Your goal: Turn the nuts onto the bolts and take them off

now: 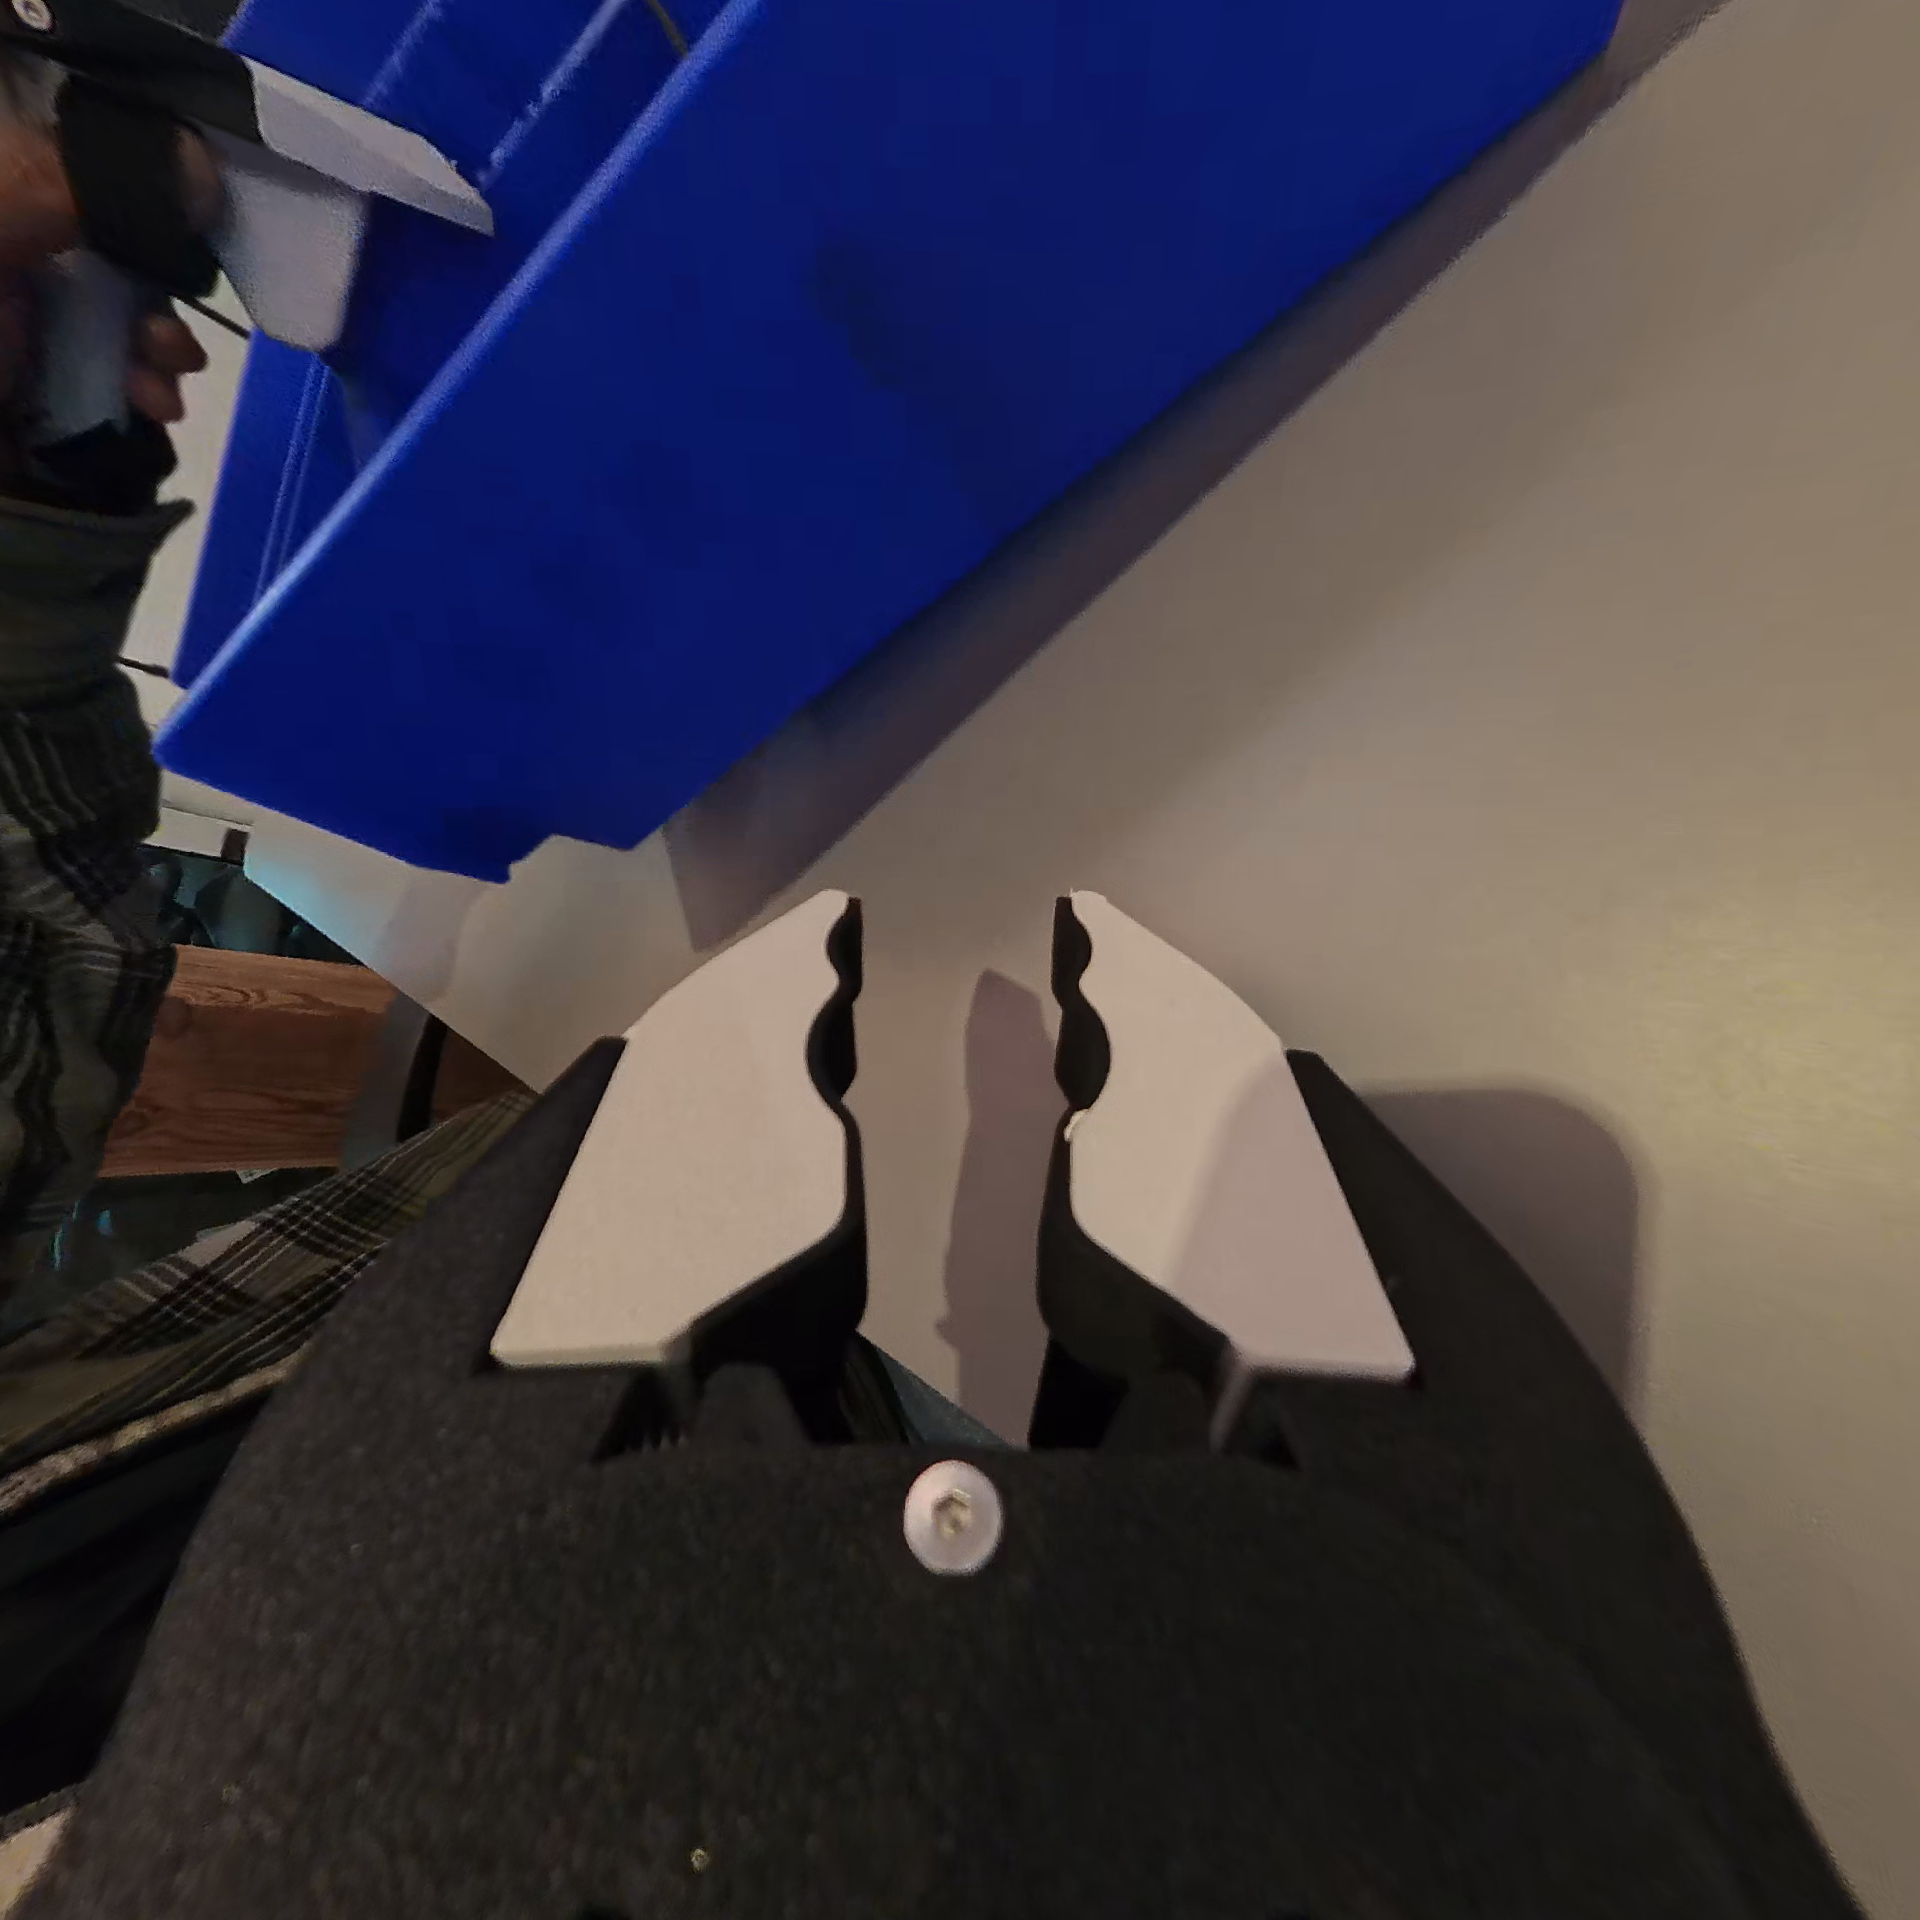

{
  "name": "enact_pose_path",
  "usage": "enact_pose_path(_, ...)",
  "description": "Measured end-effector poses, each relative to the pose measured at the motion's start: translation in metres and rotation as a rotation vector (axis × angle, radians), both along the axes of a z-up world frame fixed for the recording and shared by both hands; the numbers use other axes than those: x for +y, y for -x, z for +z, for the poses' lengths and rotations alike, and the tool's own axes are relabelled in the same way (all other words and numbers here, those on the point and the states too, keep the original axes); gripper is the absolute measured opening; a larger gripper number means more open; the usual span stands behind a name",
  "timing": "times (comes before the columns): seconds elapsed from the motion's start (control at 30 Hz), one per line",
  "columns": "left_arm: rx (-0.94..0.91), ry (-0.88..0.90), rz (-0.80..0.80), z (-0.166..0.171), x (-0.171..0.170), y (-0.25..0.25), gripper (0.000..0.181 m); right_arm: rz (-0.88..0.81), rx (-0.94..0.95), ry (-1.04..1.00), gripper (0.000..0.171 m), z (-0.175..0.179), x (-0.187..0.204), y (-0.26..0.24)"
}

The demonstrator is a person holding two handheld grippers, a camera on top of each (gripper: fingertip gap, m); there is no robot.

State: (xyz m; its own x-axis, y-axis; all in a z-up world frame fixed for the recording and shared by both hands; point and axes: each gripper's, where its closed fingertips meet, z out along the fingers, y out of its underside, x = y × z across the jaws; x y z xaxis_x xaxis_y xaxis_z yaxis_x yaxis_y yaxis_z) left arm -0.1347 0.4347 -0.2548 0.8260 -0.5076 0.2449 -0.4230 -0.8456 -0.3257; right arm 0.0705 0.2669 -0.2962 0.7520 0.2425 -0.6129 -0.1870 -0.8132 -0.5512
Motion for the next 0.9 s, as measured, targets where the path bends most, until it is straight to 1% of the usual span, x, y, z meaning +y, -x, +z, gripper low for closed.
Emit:
enact_pose_path(0.07,-0.027,0.026,-0.005,-0.005,-0.004,-0.006,0.008,-0.002,0.0,0.001,0.035,-0.001,0.0,-0.001)
enact_pose_path(0.2,-0.003,0.056,-0.035,-0.019,-0.014,-0.012,0.009,0.001,0.0,0.004,0.035,-0.001,0.0,0.0)
enact_pose_path(0.3,0.002,0.132,-0.059,-0.032,-0.025,-0.017,0.014,0.004,0.0,0.001,0.035,-0.001,-0.001,0.001)
enact_pose_path(0.37,-0.017,0.157,-0.061,-0.035,-0.029,-0.018,0.015,0.007,-0.002,0.002,0.035,0.0,-0.002,0.001)
enact_pose_path(0.47,-0.082,0.16,-0.069,-0.023,-0.029,-0.021,0.022,0.007,-0.007,0.002,0.035,0.0,-0.002,0.0)
enact_pose_path(0.5,-0.113,0.152,-0.077,-0.014,-0.03,-0.023,0.025,0.006,-0.007,0.0,0.035,0.001,-0.002,0.0)
enact_pose_path(0.57,-0.157,0.117,-0.104,0.01,-0.031,-0.018,0.037,0.004,-0.008,-0.005,0.035,0.002,-0.002,-0.001)
enact_pose_path(0.6,-0.157,0.079,-0.115,0.024,-0.029,-0.009,0.043,0.003,-0.009,-0.004,0.035,0.002,-0.003,-0.002)
enact_pose_path(0.67,-0.121,-0.043,-0.097,0.052,-0.019,0.024,0.052,-0.001,-0.012,-0.003,0.035,0.001,-0.003,-0.004)
enact_pose_path(0.77,-0.035,-0.203,0.038,0.086,0.003,0.103,0.063,-0.012,-0.004,0.0,0.036,-0.003,-0.003,-0.007)
enact_pose_path(0.83,0.05,-0.235,0.145,0.09,0.011,0.164,0.065,-0.011,0.005,0.005,0.036,-0.005,-0.002,-0.007)
enact_pose_path(0.9,0.129,-0.193,0.245,0.079,0.01,0.22,0.071,-0.007,0.005,0.005,0.036,-0.007,-0.001,-0.006)
